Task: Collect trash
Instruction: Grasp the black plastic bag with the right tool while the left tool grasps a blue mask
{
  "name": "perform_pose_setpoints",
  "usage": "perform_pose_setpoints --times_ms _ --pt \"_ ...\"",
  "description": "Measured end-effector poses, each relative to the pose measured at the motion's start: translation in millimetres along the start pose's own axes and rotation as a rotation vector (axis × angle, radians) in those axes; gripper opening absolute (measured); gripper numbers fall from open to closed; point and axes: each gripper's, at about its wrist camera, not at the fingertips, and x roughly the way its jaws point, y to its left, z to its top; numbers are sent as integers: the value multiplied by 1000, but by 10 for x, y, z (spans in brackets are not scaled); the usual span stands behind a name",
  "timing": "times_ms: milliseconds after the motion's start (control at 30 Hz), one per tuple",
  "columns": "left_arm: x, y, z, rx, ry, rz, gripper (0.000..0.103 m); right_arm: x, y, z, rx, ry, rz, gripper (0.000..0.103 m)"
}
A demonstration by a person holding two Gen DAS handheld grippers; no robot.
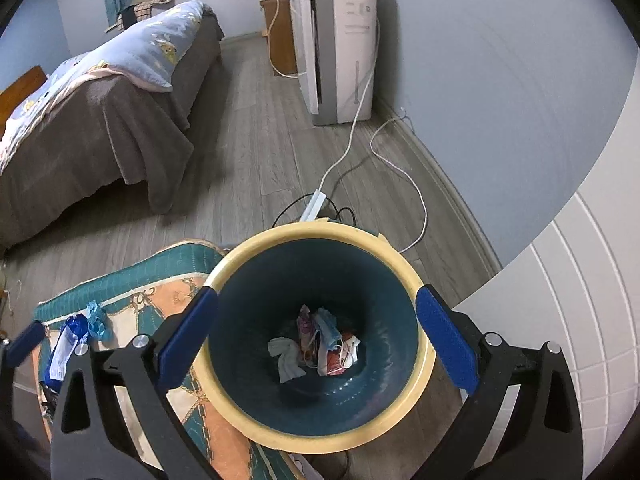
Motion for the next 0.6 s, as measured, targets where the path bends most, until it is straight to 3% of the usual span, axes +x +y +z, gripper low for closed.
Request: perform_pose_setpoints --times_ms 167,300,600 --pt "-359 351 -157 -43 -6 51 97 -251 242 -56 -16 -36 26 97" --pt "-680 683 -309 -50 0 139 97 -460 591 -130 -77 -80 27 97" --pt "-1170 1269 -738 -210 9 207 98 -621 1325 -435 -135 -18 121 97"
